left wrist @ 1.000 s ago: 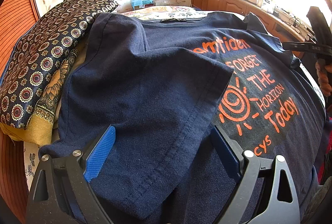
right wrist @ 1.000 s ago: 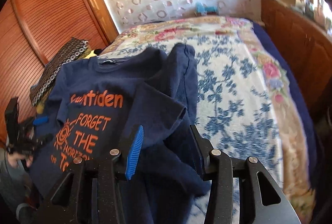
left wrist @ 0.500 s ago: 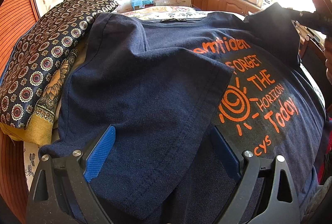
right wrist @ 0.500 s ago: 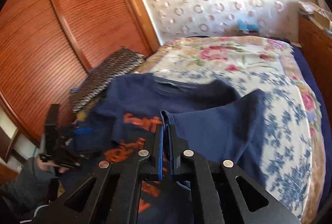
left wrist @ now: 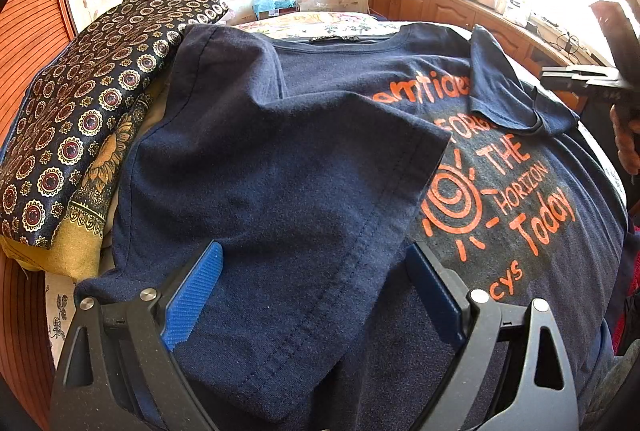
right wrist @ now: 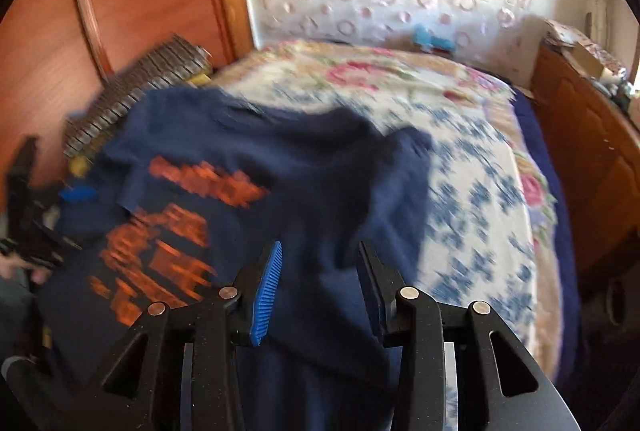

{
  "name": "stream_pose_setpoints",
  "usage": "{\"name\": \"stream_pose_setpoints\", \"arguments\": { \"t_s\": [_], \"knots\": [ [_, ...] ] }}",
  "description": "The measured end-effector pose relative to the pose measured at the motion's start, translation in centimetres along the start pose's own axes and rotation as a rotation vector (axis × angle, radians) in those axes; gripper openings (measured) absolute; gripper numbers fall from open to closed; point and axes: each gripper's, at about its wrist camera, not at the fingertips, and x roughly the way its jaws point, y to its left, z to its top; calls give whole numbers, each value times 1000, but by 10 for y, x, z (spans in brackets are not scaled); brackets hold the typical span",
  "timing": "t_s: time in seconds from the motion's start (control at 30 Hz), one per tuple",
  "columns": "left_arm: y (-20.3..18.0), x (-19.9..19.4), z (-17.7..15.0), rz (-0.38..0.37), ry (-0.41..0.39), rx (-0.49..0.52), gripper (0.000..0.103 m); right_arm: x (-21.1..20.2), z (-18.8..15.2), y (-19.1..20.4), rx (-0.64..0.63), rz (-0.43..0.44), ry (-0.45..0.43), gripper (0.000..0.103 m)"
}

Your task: Fold small clothes

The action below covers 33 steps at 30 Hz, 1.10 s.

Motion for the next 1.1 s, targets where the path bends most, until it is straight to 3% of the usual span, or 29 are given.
{"name": "stream_pose_setpoints", "arguments": {
  "t_s": [0.1, 0.2, 0.3, 0.47, 0.57, 0.7, 0.87, 1.03, 1.1],
  "knots": [
    [0, 0, 0, 0, 0, 0, 93, 13, -3, -13, 43, -7, 31, 40],
    [0, 0, 0, 0, 0, 0, 93, 19, -8, -19, 94, 39, 51, 40],
    [0, 0, 0, 0, 0, 0, 93, 17, -12, -17, 81, 107, 29, 4],
    [0, 0, 0, 0, 0, 0, 93, -27, -34, -3, 14, 169, -87, 4],
    [0, 0, 0, 0, 0, 0, 93, -37, -53, 6, -3, 192, -81, 4],
    [0, 0, 0, 0, 0, 0, 93, -31, -79, 14, -15, 176, -16, 5],
    [0, 0, 0, 0, 0, 0, 93, -23, -91, 23, -25, 169, 32, 26],
    [0, 0, 0, 0, 0, 0, 93, -45, -85, 25, -29, 180, -19, 40],
    [0, 0, 0, 0, 0, 0, 93, -53, -82, 21, -27, 157, -50, 41]
  ]
}}
